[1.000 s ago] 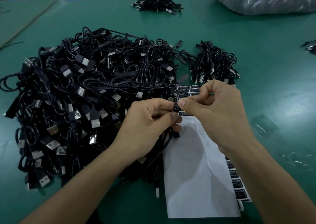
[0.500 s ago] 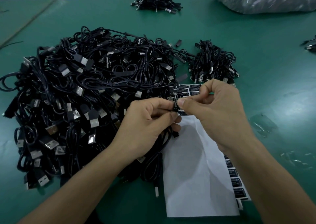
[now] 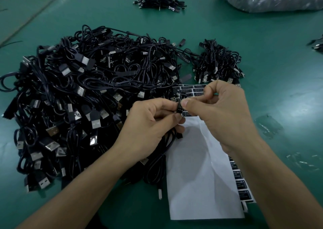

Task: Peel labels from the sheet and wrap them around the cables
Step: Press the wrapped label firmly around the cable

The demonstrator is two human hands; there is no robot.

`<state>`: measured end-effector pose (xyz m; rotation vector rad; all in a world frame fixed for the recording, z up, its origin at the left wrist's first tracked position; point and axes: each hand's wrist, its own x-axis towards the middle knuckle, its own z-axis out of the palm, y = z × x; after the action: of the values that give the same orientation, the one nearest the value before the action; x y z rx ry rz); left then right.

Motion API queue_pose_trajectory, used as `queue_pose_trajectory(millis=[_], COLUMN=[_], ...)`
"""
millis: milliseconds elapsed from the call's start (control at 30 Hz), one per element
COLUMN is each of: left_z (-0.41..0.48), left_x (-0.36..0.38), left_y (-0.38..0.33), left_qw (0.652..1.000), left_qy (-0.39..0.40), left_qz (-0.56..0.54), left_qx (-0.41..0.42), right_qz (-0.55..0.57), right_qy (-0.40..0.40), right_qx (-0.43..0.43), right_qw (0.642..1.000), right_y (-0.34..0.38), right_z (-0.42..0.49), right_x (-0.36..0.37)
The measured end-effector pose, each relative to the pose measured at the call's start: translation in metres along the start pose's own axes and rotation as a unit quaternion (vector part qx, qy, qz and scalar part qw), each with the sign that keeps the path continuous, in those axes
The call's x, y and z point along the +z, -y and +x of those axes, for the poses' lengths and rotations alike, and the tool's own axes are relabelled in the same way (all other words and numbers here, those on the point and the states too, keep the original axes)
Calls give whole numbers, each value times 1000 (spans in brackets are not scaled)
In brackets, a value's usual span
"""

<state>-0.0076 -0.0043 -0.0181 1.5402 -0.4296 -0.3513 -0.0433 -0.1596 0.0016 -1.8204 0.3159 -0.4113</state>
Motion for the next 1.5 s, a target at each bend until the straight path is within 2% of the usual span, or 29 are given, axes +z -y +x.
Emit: queue_pose_trajectory(millis=[967, 1500], left_z=[0, 0], left_x=[-1, 3], left_y=[-1, -1], left_qw=[1000, 999], left_qy=[5, -50], left_qz=[10, 3], left_qx=[9, 12], right_qz=[-4, -18], right_qy=[-12, -5], right_qx=[-15, -21], right_qw=[1000, 1000], right_y=[1, 0], right_z=[0, -4], right_x=[0, 4])
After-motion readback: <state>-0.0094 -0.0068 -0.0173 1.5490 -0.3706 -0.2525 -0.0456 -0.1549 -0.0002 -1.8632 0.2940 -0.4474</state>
